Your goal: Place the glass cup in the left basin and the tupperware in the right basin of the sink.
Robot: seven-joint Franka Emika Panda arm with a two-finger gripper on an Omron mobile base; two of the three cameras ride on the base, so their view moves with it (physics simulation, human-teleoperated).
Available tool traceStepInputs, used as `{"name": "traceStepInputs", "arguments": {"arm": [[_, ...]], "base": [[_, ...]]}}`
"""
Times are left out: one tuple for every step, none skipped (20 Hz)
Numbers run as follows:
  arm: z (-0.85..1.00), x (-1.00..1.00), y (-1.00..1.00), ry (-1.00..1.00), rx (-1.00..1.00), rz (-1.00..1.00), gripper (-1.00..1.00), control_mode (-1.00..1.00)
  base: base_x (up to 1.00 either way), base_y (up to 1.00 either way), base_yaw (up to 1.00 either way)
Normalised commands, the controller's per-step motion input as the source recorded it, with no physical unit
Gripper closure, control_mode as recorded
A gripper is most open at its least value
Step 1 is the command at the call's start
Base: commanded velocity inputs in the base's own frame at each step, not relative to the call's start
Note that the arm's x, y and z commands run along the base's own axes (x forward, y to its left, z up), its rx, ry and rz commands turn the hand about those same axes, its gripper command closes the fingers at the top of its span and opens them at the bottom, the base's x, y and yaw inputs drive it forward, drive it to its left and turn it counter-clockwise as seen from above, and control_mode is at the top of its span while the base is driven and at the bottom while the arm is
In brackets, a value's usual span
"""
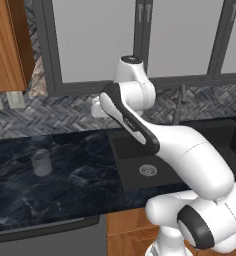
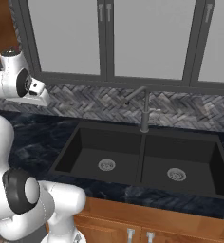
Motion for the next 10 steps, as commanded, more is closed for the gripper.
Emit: {"name": "traceStepInputs", "arguments": {"arm": [[0.0,0.0,0.45,0.0,0.0,0.0,-1.0,-1.0],[0.0,0.0,0.45,0.0,0.0,0.0,-1.0,-1.0],[0.0,0.0,0.45,0.0,0.0,0.0,-1.0,-1.0],[0.0,0.0,0.46,0.0,0.0,0.0,-1.0,-1.0],[0.0,0.0,0.46,0.0,0.0,0.0,-1.0,-1.0],[0.0,0.0,0.51,0.0,0.0,0.0,-1.0,-1.0],[0.0,0.0,0.51,0.0,0.0,0.0,-1.0,-1.0],[0.0,0.0,0.46,0.0,0.0,0.0,-1.0,-1.0],[0.0,0.0,0.44,0.0,0.0,0.0,-1.0,-1.0],[0.0,0.0,0.42,0.0,0.0,0.0,-1.0,-1.0]], "base": [[0.0,0.0,0.0],[0.0,0.0,0.0],[0.0,0.0,0.0],[0.0,0.0,0.0],[0.0,0.0,0.0],[0.0,0.0,0.0],[0.0,0.0,0.0],[0.0,0.0,0.0],[0.0,0.0,0.0],[0.0,0.0,0.0]]}}
